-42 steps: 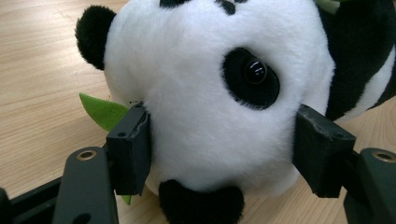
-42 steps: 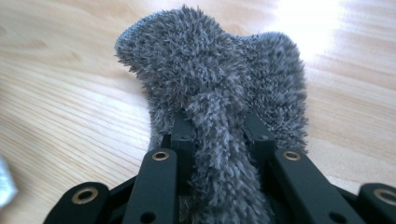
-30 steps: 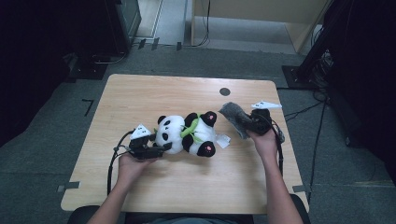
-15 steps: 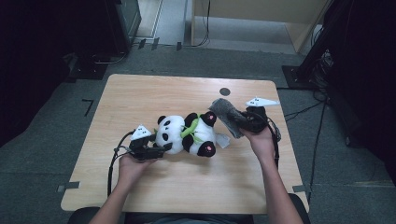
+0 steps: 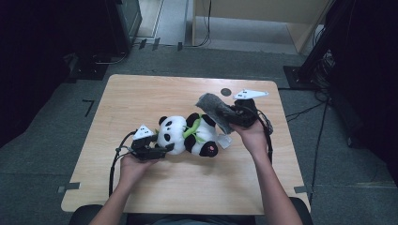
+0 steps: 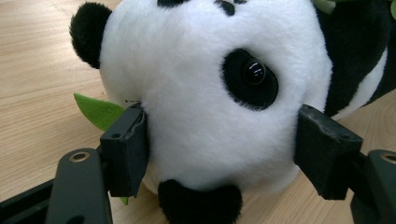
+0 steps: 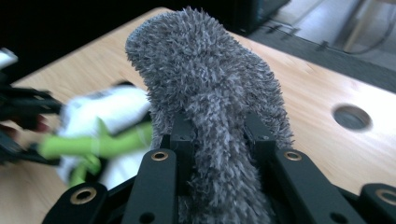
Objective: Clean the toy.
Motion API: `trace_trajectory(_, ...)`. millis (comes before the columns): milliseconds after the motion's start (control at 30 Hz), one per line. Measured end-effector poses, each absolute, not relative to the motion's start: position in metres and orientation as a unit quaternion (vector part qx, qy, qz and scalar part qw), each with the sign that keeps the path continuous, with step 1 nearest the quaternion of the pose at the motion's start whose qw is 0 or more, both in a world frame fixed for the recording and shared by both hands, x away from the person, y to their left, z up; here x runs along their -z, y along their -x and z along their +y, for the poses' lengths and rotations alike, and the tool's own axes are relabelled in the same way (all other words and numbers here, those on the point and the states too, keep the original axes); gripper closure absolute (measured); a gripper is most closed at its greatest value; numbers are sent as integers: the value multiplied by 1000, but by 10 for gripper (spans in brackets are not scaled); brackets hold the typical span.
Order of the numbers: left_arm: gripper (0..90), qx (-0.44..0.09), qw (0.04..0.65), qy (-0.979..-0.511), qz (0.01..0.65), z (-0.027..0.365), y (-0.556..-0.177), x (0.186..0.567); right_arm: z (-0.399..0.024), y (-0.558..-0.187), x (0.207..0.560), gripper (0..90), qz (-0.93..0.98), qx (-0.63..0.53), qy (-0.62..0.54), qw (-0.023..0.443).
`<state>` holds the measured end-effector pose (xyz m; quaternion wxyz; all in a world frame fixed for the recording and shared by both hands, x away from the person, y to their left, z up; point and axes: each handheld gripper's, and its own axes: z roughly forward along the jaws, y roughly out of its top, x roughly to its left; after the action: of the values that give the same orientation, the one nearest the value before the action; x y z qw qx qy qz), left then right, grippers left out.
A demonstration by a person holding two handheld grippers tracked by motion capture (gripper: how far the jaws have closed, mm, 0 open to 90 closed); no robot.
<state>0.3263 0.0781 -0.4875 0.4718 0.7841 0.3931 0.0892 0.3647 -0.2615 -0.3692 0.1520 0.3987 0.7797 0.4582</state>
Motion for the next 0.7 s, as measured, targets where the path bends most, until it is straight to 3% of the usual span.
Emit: trace_trajectory(700,250,-97,476,-784,387,77,-328,489,-158,-395,361,723,843,-410,-328,115)
